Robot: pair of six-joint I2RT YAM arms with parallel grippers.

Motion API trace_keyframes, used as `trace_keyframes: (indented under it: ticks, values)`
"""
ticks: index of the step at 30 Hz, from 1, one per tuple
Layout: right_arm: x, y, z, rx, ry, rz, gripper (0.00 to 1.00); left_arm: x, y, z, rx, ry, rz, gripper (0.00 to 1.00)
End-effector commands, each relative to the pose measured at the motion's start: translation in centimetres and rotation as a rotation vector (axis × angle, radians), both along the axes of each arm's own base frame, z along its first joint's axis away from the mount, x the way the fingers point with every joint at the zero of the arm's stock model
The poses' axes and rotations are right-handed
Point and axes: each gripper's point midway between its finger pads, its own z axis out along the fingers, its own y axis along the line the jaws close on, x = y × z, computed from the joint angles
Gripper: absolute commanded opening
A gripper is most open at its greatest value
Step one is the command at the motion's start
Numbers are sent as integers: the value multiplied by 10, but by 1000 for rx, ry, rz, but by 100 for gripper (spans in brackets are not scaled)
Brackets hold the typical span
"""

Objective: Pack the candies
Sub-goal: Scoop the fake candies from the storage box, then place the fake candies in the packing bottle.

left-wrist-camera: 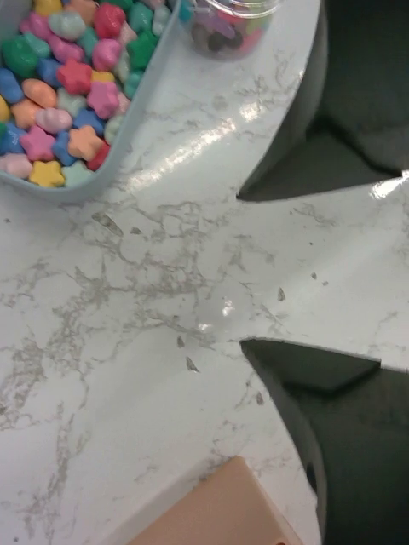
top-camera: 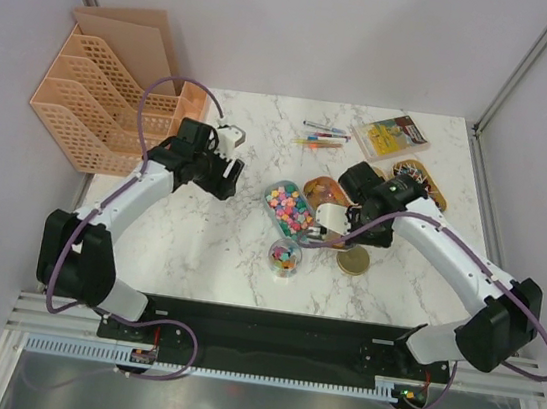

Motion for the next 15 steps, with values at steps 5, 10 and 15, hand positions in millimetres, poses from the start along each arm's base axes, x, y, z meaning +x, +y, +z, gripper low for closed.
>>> trace_keyframes:
  ticks: [5,10,15]
  values:
    - [-15,17,5,-145,25,132,0,-11,23,-2,-42,-8,121,86]
    - [-16,32,1,-241,37,154,0,-12,25,7,-72,-35,152,87]
    - [-6,39,4,-307,7,154,0,-18,19,13,-120,-54,132,86]
